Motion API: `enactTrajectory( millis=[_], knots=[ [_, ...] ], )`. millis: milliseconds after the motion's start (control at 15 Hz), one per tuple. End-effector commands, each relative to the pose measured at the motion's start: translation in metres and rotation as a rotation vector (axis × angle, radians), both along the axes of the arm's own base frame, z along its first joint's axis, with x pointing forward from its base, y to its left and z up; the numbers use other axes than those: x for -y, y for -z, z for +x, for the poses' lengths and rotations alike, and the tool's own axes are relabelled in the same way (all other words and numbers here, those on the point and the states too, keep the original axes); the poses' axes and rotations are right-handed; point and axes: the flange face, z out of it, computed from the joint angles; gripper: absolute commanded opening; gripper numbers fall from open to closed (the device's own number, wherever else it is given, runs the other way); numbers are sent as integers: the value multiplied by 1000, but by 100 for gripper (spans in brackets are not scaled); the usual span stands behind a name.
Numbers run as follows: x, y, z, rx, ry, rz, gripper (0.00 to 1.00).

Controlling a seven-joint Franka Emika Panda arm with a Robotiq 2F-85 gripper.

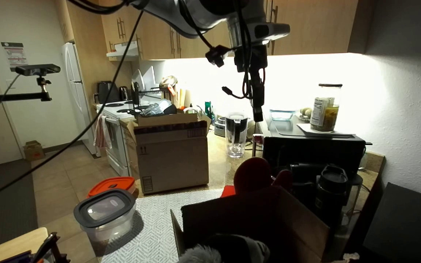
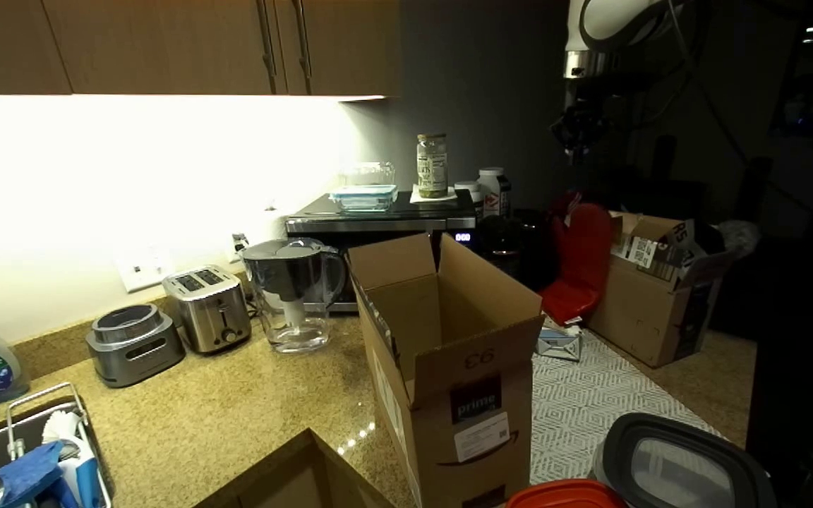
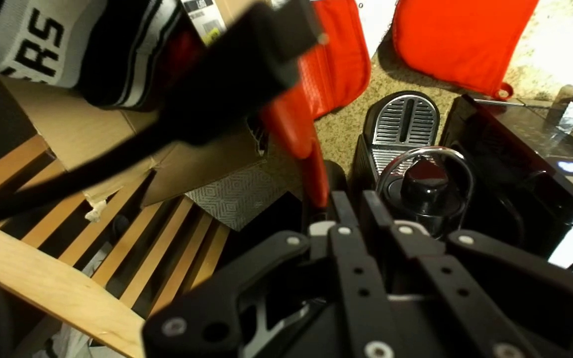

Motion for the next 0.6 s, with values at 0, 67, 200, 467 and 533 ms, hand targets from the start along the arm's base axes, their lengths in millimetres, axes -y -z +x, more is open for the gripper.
enactTrajectory(
  millis=[0,67,200,467,533],
  knots=[
    [-6,-6,-4,-5,-26,20,14],
    [-11,-2,-4,-10,-36,8,38],
    [-26,16,-4,-28,-50,-15,41],
    [-58,66,-5,-110,-89,-41,66],
    [-64,79,-5,-127,-89,-59,72]
  ],
)
